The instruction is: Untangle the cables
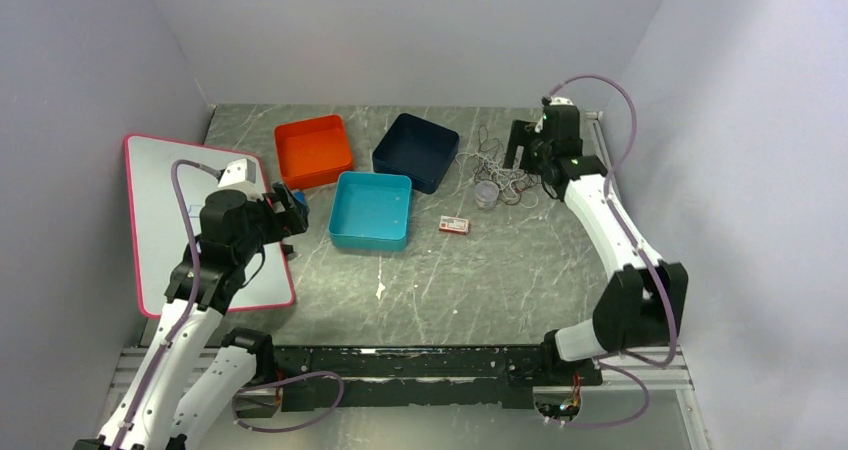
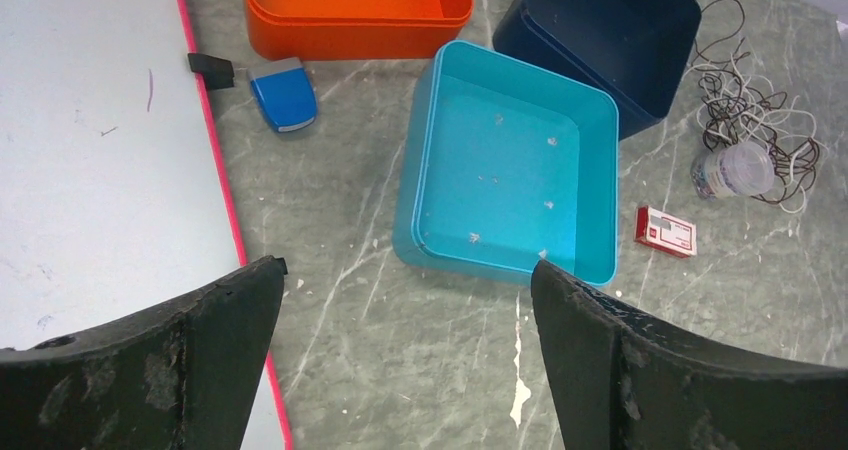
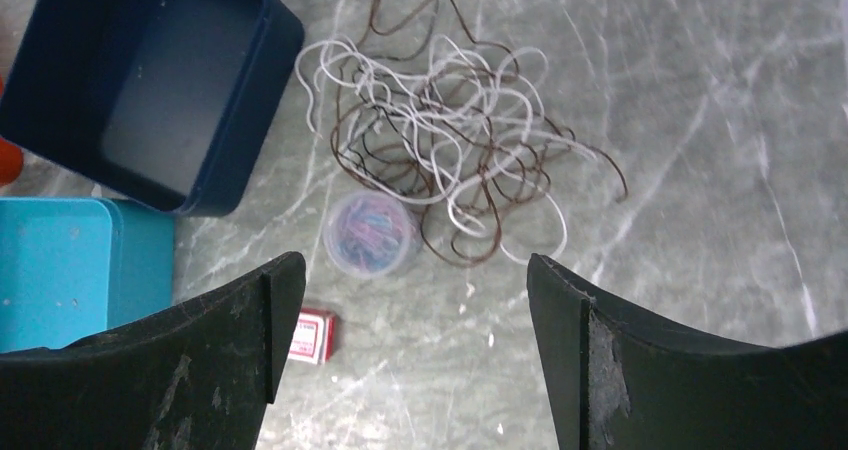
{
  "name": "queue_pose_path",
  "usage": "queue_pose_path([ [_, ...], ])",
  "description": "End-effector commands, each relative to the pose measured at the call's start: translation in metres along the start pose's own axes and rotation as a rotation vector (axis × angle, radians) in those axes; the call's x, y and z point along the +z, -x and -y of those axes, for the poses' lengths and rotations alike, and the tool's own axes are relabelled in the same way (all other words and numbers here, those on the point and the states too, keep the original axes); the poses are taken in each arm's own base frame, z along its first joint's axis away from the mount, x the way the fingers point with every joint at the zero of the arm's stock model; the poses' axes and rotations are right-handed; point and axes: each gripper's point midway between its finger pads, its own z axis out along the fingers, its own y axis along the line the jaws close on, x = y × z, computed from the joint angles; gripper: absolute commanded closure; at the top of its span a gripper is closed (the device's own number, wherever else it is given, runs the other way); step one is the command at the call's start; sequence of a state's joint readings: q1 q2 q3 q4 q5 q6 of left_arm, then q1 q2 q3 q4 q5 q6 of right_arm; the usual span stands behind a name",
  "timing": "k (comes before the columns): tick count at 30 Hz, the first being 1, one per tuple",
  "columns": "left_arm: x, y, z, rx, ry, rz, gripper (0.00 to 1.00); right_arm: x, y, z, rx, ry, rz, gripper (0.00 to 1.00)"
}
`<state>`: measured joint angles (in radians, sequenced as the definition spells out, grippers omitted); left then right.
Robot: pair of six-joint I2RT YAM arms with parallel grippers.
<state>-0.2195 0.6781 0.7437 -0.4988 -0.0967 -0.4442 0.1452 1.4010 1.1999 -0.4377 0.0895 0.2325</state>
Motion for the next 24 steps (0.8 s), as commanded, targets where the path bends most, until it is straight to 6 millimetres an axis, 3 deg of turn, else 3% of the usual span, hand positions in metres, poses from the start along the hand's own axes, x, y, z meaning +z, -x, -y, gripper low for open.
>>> queue_pose_path([
  [1, -0.003, 0.012, 0.012, 0.008, -0.062, 0.021, 0.02, 0.030, 0.027, -0.017, -0.085, 0.087, 0.046, 0.15],
  [9, -0.002, 0.010, 0.019, 0.031, -0.104, 0.009, 0.01, 0.093, 0.040, -0.037, -0.134, 0.159, 0.031, 0.15],
  [17, 0.002, 0.005, 0.021, 0.031, -0.115, -0.009, 0.01, 0.155, 0.050, -0.045, -0.178, 0.175, 0.029, 0.28],
  [20, 0.004, 0.004, 0.022, 0.037, -0.119, -0.022, 0.02, 0.182, 0.039, -0.046, -0.190, 0.180, -0.015, 0.36],
  [24, 0.005, 0.003, 0.021, 0.037, -0.110, -0.028, 0.02, 0.203, 0.034, -0.046, -0.195, 0.176, -0.042, 0.38],
])
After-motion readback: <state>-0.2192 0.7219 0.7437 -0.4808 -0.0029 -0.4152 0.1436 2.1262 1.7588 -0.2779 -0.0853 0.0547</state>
